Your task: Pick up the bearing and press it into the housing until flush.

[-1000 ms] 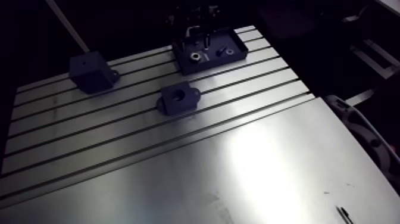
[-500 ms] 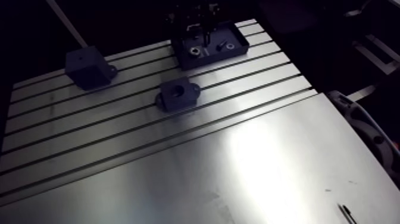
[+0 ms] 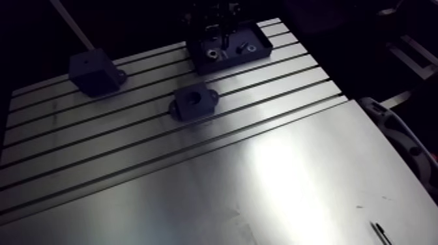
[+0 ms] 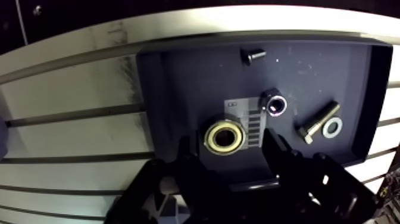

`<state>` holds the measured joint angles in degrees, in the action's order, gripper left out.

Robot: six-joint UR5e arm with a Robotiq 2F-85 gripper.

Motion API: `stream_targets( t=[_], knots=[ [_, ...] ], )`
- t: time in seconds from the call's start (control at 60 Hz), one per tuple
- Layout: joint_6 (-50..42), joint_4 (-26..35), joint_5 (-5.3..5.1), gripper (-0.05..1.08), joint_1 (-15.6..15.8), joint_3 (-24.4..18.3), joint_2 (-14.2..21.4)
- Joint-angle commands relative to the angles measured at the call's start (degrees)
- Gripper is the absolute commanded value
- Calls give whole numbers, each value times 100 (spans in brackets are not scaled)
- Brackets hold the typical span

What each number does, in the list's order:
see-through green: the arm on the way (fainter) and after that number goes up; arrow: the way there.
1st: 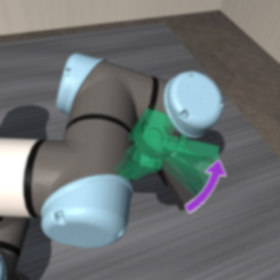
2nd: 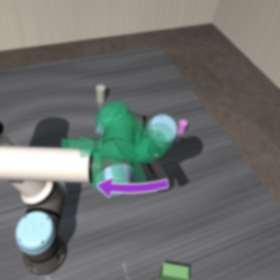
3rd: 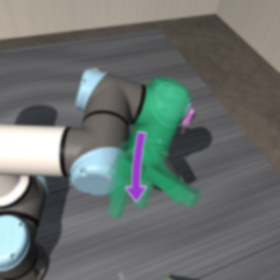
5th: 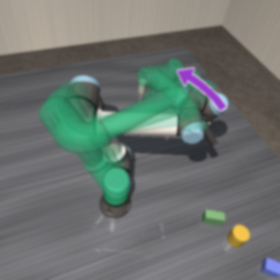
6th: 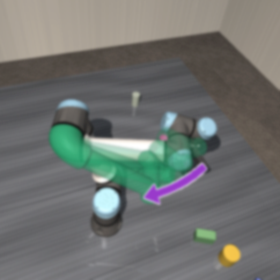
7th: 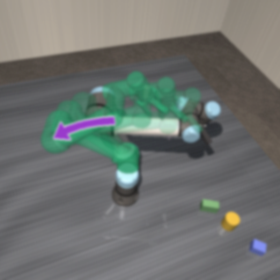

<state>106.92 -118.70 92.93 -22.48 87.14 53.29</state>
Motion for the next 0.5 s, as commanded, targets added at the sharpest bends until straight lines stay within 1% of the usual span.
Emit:
stream_targets(
  t=[0.017,0.5],
  knots=[
    [0,0,1,36,-2,0,-35],
    [0,0,1,39,16,9,-79]
  ],
)
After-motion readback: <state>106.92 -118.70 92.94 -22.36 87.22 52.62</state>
